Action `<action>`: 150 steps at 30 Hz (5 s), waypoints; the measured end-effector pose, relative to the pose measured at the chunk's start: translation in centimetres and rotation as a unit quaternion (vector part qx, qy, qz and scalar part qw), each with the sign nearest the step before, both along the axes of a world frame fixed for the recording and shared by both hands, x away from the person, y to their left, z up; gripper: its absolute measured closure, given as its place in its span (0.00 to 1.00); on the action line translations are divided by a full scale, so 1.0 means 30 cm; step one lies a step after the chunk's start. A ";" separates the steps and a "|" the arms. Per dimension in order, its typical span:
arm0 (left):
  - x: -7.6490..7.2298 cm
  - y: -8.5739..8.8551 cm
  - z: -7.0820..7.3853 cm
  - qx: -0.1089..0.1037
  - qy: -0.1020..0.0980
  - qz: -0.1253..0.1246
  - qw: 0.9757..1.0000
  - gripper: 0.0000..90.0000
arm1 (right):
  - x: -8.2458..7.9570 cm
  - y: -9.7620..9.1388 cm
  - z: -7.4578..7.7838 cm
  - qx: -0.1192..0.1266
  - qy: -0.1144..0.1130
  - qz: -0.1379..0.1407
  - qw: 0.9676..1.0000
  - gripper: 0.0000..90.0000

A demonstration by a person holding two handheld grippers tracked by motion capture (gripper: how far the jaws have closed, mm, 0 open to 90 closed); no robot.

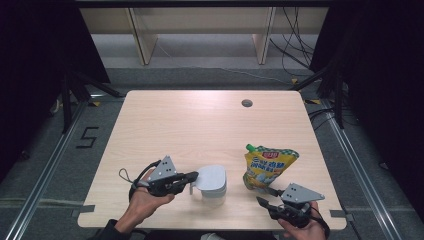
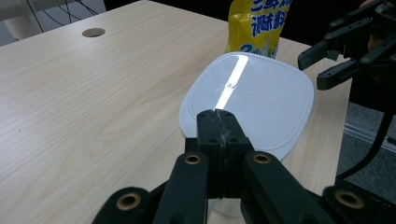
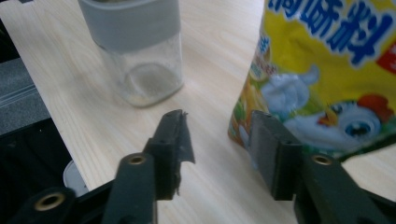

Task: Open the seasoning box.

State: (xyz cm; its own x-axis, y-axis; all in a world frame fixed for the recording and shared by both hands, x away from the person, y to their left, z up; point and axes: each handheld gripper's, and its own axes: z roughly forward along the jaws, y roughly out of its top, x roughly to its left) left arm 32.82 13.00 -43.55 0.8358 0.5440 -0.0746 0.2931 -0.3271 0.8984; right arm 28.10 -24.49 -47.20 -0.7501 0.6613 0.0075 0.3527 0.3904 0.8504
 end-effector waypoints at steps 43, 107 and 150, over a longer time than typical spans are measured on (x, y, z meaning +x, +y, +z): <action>0.000 0.008 -0.005 0.002 -0.005 -0.001 1.000 0.99 | 0.075 0.275 0.103 0.036 -0.058 0.085 0.994 0.99; -0.099 0.175 -0.189 0.025 0.044 0.046 0.998 0.28 | 0.060 0.293 0.166 0.062 -0.088 0.114 0.988 0.83; -0.091 0.150 -0.210 0.032 0.051 0.044 0.997 0.26 | 0.130 -0.168 -0.064 0.069 -0.017 -0.088 0.994 0.22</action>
